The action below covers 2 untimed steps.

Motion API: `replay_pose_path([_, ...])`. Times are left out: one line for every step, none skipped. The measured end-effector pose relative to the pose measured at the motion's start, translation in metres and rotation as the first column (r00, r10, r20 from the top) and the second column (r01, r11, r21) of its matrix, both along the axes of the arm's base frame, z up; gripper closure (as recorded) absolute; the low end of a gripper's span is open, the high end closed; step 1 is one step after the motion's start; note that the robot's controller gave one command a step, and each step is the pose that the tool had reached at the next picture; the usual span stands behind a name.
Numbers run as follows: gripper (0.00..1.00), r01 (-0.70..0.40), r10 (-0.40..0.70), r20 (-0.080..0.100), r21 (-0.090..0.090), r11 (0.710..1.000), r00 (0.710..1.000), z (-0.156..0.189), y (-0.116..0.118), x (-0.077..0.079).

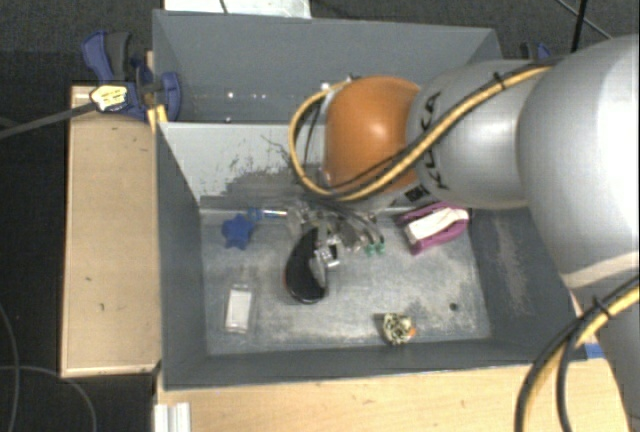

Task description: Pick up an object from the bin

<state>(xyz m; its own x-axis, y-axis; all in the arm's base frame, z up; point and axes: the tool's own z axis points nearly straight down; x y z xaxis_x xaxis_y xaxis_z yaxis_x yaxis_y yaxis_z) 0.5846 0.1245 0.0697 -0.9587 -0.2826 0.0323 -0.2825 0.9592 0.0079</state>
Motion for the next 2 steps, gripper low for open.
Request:
replay_pose_path([0.0,-0.381,0.381,0.037,0.0,0.925,0.924,0.0032,-0.0243,-0.0131])
replay_pose_path([0.0,-0.374,0.374,0.04,-0.001,0.927,0.927,0.0055,-0.0246,-0.0118])
